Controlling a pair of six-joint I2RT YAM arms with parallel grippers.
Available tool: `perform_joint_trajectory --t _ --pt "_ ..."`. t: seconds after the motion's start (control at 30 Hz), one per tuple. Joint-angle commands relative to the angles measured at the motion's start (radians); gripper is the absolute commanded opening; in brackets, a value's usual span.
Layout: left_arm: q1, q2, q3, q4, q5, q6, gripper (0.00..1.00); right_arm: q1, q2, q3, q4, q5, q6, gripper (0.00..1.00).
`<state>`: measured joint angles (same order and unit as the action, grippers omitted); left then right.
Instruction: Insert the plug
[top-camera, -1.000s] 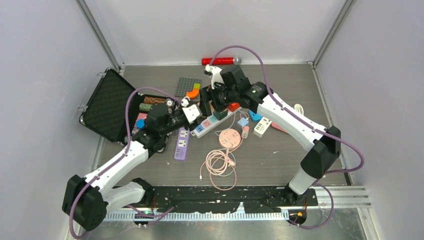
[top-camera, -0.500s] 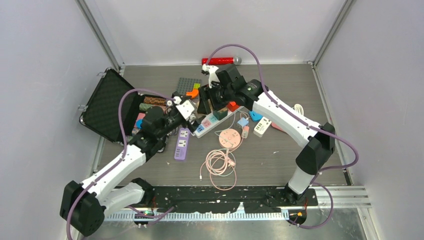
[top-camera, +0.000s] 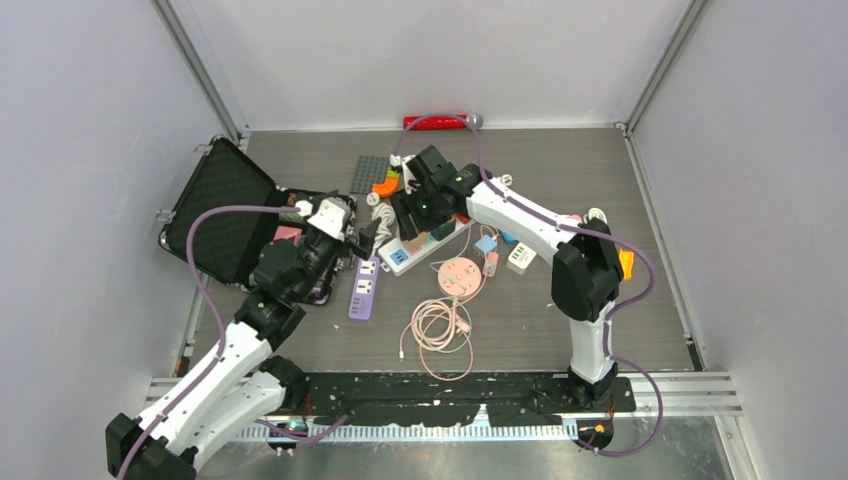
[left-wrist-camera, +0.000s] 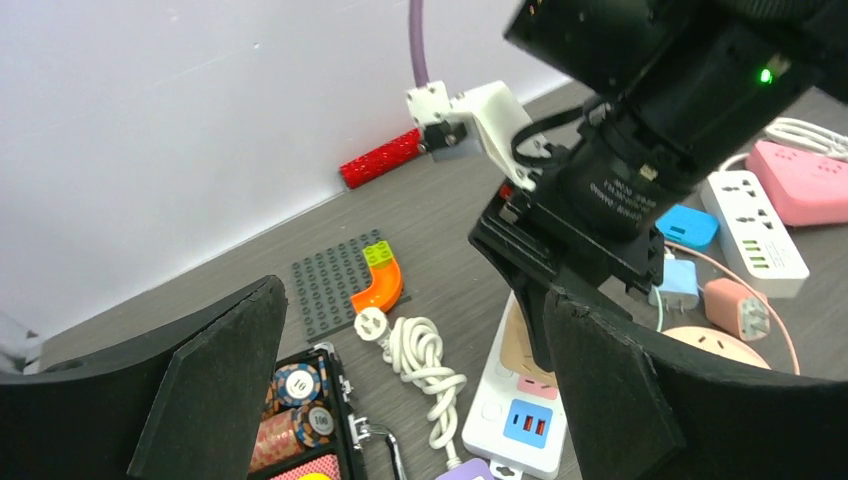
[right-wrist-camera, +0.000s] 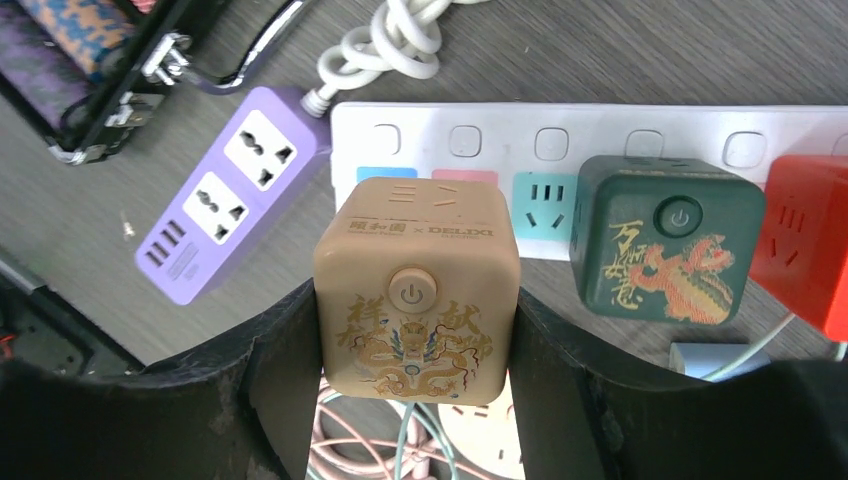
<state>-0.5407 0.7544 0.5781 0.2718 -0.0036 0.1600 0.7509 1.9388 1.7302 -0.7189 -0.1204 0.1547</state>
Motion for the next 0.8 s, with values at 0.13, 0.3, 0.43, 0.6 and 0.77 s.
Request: perform_joint_trajectory --t 0.13,0.3,0.43,0.6,0.77 --pt "0.005 -0.002 0.043 -0.012 -0.135 -0.055 1.0 0.004 0.071 0.097 0.045 0.067 -0.023 0.05" --pt "0.003 0.005 0.045 -0.014 -0.137 -0.058 1.0 0.005 0.109 0.122 0.033 0.057 -0.025 0.05" --pt "0.004 0.005 0.046 -0.018 -0.147 -0.053 1.0 0.005 0.123 0.124 0.003 0.062 -0.023 0.05" --pt "0.003 0.01 0.046 -0.025 -0.166 -0.051 0.99 0.005 0.12 0.103 -0.012 0.06 -0.02 0.05" --pt "0.004 0.016 0.047 -0.035 -0.176 -0.051 1.0 0.005 0.129 0.108 -0.044 0.067 -0.02 0.05"
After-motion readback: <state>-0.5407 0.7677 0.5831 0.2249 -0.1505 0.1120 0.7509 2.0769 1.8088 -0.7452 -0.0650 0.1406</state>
